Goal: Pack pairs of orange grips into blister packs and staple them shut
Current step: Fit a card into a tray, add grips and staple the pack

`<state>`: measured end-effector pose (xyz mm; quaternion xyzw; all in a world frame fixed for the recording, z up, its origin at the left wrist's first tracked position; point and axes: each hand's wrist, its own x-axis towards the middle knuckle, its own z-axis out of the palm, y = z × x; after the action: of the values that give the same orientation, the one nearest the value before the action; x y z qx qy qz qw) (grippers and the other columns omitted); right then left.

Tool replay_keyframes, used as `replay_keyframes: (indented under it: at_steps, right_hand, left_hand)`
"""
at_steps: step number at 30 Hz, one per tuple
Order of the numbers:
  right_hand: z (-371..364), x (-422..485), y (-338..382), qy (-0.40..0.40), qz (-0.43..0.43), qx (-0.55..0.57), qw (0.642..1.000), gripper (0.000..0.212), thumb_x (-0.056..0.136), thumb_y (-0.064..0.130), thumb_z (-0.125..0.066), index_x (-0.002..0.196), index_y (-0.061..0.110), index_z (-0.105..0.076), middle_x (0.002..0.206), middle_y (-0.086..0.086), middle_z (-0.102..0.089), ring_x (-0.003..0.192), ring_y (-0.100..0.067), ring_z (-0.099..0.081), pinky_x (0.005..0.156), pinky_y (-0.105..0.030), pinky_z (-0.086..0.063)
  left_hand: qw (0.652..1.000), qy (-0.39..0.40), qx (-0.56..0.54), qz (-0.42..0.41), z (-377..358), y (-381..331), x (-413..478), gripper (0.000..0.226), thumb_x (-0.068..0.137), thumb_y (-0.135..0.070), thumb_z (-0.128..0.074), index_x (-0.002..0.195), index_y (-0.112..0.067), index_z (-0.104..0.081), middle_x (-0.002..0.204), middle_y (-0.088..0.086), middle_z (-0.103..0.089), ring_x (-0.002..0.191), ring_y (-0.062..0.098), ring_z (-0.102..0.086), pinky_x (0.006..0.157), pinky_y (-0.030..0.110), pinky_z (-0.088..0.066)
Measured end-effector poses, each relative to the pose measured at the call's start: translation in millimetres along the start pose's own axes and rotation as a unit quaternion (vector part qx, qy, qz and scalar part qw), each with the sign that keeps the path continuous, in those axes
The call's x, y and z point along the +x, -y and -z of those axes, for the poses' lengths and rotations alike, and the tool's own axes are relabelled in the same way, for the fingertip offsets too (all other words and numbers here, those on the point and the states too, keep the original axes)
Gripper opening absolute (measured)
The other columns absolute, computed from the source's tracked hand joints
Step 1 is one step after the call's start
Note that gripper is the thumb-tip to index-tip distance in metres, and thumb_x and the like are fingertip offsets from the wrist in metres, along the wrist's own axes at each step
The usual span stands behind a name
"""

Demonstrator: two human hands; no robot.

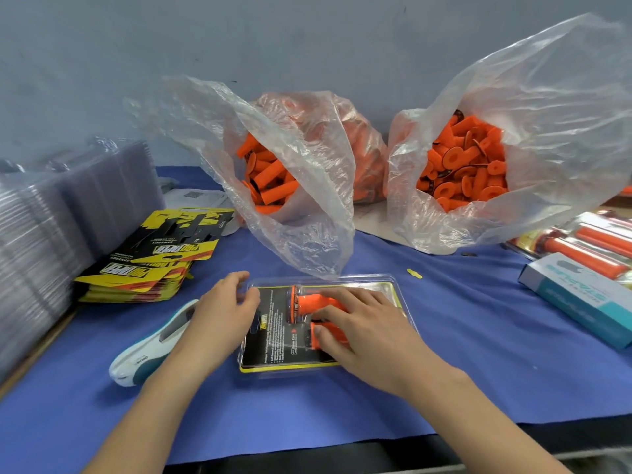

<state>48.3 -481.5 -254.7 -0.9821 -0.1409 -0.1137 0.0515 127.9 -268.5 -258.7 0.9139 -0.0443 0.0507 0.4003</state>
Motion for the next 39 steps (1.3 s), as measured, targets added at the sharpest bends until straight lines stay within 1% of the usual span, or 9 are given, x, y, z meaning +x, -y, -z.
replay_keyframes:
  at_steps: [2,5,8,14,17,23,28,34,39]
  right_hand:
    - [3,-5,-8,0.007,0.005,-0.002,1.0,0.043,0.099,0.052,-0.026,0.125,0.039,-0.059,0.147,0.015,-0.043,0.133,-0.014,-0.04,0.111,-0.031,-0.027]
    - [7,-11,-16,0.019,0.011,0.006,1.0,0.043,0.098,0.052,-0.028,0.125,0.039,-0.058,0.147,0.015,-0.043,0.134,-0.013,-0.039,0.113,-0.031,-0.026]
    - [8,-12,-19,0.022,0.009,0.01,1.0,0.043,0.098,0.053,-0.028,0.125,0.039,-0.058,0.147,0.015,-0.043,0.134,-0.014,-0.039,0.113,-0.032,-0.026]
    - [10,-6,-19,0.008,-0.004,0.035,0.999,0.035,0.101,0.048,-0.033,0.123,0.038,-0.059,0.136,0.017,-0.051,0.125,-0.015,-0.045,0.107,-0.033,-0.032]
    - [12,0,-24,-0.025,-0.036,0.066,0.997,0.032,0.102,0.043,-0.037,0.127,0.037,-0.057,0.128,0.017,-0.057,0.12,-0.014,-0.048,0.104,-0.032,-0.033]
    - [15,24,-50,-0.06,-0.148,0.054,0.986,0.036,0.101,0.035,-0.043,0.135,0.034,-0.053,0.135,0.01,-0.055,0.125,-0.02,-0.047,0.102,-0.036,-0.03]
    - [12,33,-61,0.004,-0.184,0.058,0.981,0.037,0.103,0.035,-0.037,0.137,0.031,-0.052,0.133,0.003,-0.058,0.122,-0.024,-0.05,0.107,-0.042,-0.032]
    - [10,32,-61,0.021,-0.175,0.044,0.983,0.036,0.105,0.036,-0.035,0.133,0.034,-0.056,0.119,-0.001,-0.057,0.115,-0.028,-0.048,0.096,-0.042,-0.04]
    - [10,32,-62,0.027,-0.159,0.04,0.986,0.035,0.105,0.039,-0.036,0.131,0.037,-0.059,0.11,-0.004,-0.053,0.111,-0.03,-0.045,0.099,-0.041,-0.038]
  left_hand:
    - [0.999,0.022,-0.014,0.023,-6,-4,2,0.033,0.098,-0.028,-0.055,0.127,-0.014,-0.059,0.124,0.001,-0.064,0.115,0.02,-0.06,0.097,0.032,-0.043]
    - [0.989,0.08,-0.109,0.066,-15,-5,7,0.024,0.099,-0.026,-0.055,0.091,-0.007,-0.068,0.09,0.012,-0.072,0.08,0.017,-0.064,0.074,0.033,-0.049]
    - [0.965,0.126,-0.199,0.119,-20,-7,10,0.032,0.101,-0.026,-0.055,0.088,-0.001,-0.069,0.077,0.013,-0.069,0.061,0.017,-0.061,0.059,0.031,-0.052]
    - [0.952,0.131,-0.23,0.152,-23,-6,15,0.034,0.101,-0.025,-0.054,0.102,0.007,-0.064,0.086,0.02,-0.071,0.074,0.028,-0.064,0.072,0.039,-0.052]
    - [0.959,0.124,-0.213,0.14,-24,-4,12,0.034,0.1,-0.026,-0.056,0.099,0.007,-0.064,0.093,0.026,-0.072,0.075,0.028,-0.065,0.078,0.041,-0.052]
    - [0.96,0.121,-0.222,0.119,-23,-2,10,0.025,0.1,-0.024,-0.057,0.083,-0.008,-0.067,0.082,0.011,-0.073,0.075,0.023,-0.066,0.08,0.04,-0.052]
    - [0.962,0.118,-0.218,0.11,-23,-1,10,0.026,0.099,-0.021,-0.057,0.079,-0.01,-0.068,0.072,0.003,-0.072,0.068,0.019,-0.063,0.075,0.035,-0.049]
    - [0.959,0.132,-0.221,0.119,-22,-1,11,0.023,0.099,-0.022,-0.057,0.085,-0.009,-0.069,0.078,0.007,-0.074,0.072,0.022,-0.067,0.08,0.039,-0.052]
    - [0.94,0.156,-0.268,0.141,-22,-3,10,0.022,0.101,-0.016,-0.053,0.086,-0.004,-0.065,0.075,0.014,-0.069,0.065,0.026,-0.063,0.059,0.033,-0.049]
